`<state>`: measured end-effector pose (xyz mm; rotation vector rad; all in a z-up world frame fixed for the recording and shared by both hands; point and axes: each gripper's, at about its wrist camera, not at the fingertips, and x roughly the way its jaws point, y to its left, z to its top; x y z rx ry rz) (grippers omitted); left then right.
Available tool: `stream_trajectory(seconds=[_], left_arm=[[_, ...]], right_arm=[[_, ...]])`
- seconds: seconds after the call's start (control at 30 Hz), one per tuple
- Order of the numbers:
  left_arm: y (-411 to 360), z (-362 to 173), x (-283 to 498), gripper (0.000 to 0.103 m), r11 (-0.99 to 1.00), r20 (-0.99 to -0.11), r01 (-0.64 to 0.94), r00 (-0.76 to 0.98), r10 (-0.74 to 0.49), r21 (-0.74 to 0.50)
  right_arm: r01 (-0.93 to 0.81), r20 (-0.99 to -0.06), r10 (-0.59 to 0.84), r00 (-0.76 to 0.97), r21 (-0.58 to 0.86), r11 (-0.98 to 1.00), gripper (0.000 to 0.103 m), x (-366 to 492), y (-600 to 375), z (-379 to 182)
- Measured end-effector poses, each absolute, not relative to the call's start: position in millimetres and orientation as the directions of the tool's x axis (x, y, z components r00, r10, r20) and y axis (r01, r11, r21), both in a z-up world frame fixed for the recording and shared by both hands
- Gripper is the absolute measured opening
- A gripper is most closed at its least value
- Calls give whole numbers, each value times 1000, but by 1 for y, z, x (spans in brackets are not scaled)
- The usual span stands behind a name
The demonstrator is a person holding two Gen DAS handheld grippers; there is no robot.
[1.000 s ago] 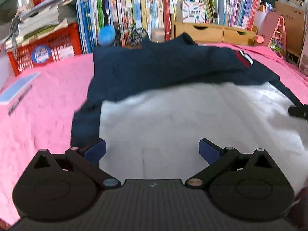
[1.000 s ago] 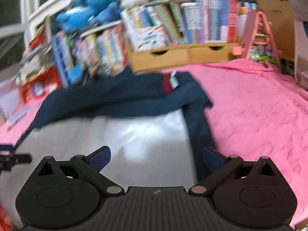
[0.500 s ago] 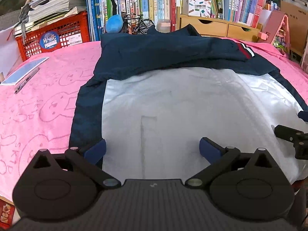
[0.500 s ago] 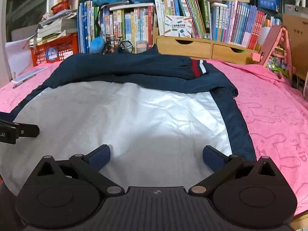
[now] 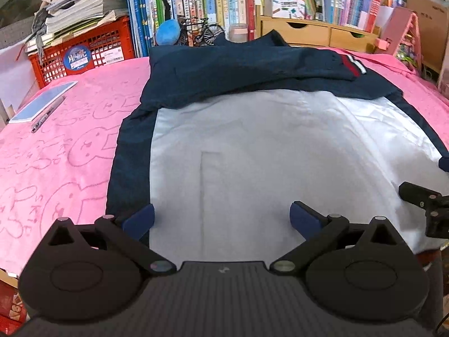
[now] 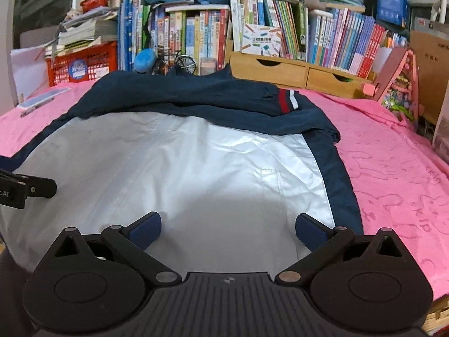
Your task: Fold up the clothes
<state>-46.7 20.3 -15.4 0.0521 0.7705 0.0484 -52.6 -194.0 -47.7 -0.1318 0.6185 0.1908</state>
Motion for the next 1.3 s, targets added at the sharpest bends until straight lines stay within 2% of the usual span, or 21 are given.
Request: stream_trajectory(seconds=[0.4,0.7,0.9,1.13,1.17,1.23,1.3], left_arm=[[-3,-11,-103,103,996,-689,35,724,28,77],[-1,-16,-129,103,995,-681,55,732,19,87],[11,-30,-136,103,997,-703,35,711,25,72],[22,-39,-139,103,997,-722,7,691,49,75],[22,-40,-139,103,997,-724,5,687,54,79],[22,-42,-140,103,996,-728,1,683,62,86],[23,-43,-141,103,996,-731,1,680,65,90]], right_arm=[[-268,-561,167,810,-102,958,103,-117,-190,-34],[-337,-514,176,839,-238,911,103,-165,-202,-46],[-320,-575,185,797,-142,937,103,-174,-239,-80],[-306,-566,233,791,-37,951,101,-142,-260,-109],[-311,-572,240,785,-27,950,99,-135,-262,-113],[-321,-587,260,766,2,947,83,-121,-266,-119],[-326,-623,307,719,87,941,33,-111,-270,-125]])
